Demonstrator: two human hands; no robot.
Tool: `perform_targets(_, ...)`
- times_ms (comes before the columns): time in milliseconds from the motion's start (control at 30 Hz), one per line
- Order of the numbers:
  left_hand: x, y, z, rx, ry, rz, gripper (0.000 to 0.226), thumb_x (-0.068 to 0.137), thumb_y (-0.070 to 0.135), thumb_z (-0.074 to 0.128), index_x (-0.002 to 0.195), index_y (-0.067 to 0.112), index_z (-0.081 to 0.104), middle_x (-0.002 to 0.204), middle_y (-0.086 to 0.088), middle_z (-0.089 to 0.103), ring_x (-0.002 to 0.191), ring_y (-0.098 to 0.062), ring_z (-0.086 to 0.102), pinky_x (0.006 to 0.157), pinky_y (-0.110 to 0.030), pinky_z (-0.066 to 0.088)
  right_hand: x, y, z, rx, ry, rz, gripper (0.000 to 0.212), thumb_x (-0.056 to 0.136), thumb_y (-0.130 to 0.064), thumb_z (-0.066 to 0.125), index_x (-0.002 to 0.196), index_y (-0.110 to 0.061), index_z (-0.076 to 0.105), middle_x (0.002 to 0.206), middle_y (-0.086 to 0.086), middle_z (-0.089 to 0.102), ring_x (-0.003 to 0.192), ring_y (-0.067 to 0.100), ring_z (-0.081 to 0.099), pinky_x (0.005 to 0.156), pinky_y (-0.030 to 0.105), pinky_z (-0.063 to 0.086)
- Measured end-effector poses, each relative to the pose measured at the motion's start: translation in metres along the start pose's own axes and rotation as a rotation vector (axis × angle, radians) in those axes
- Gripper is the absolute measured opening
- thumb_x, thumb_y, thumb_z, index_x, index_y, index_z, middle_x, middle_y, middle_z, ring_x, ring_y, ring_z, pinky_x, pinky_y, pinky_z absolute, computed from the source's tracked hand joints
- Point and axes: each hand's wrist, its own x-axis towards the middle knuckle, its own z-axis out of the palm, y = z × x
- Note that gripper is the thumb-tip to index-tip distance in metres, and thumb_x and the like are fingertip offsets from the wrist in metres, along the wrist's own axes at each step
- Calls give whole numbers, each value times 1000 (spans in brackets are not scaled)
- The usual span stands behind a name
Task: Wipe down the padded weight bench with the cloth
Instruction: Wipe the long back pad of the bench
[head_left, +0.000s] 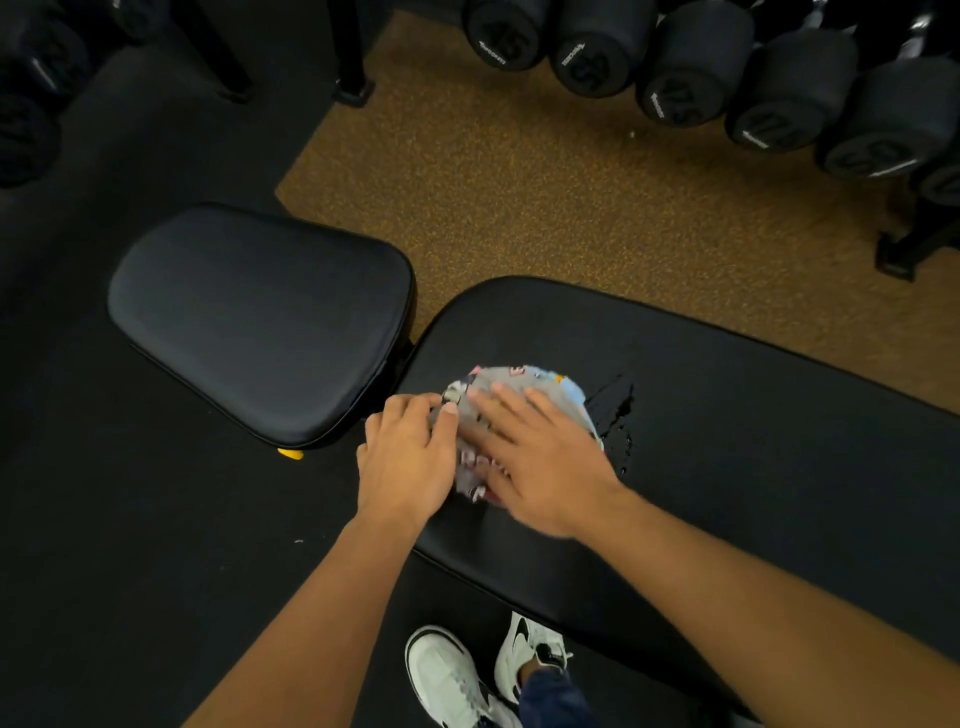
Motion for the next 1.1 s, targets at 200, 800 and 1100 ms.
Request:
perform_targets(200,-2,3,5,50,-5,-22,40,96,45,38,127,26,54,139,4,42,129,-21,32,105,-42,27,25,70,-26,-20,61,263,54,102,-44,19,153,-30,12,163,0,1,148,19,-3,118,38,-3)
perform_targets(800,-14,30,29,-29,-11,296,31,96,31,40,122,26,56,128,9,50,117,-14,42,102,-37,34,-47,0,5,45,57,76,54,97,-49,32,145,-25,39,154,2,35,146,24,21,117,44,9)
perform_targets(1100,-13,28,29,-26,-64,238,36,99,34,38,127,20,56,133,7,49,124,-15,39,105,-29,27,-26,101,-28,-19,101,381,52,102,-46,19,152,-29,21,162,0,8,148,18,1,117,35,-3)
